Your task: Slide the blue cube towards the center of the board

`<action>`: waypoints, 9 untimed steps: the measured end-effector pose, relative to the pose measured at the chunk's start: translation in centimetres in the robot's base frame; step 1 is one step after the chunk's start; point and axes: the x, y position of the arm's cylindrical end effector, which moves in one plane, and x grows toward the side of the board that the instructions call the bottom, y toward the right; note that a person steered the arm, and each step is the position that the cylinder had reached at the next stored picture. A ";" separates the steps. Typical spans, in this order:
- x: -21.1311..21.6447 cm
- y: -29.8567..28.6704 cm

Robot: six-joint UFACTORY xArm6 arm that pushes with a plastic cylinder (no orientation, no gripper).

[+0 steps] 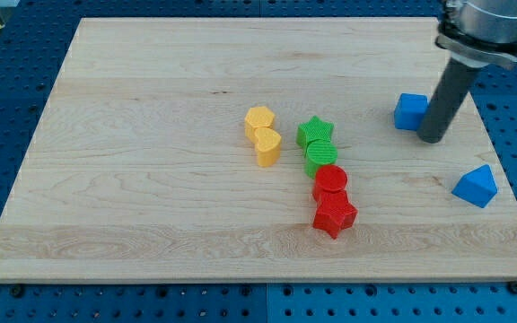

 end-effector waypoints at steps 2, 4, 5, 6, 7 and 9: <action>-3.8 0.1; -7.7 -8.1; -8.2 -8.0; -6.2 -6.2; -4.0 -6.2; -1.4 -5.3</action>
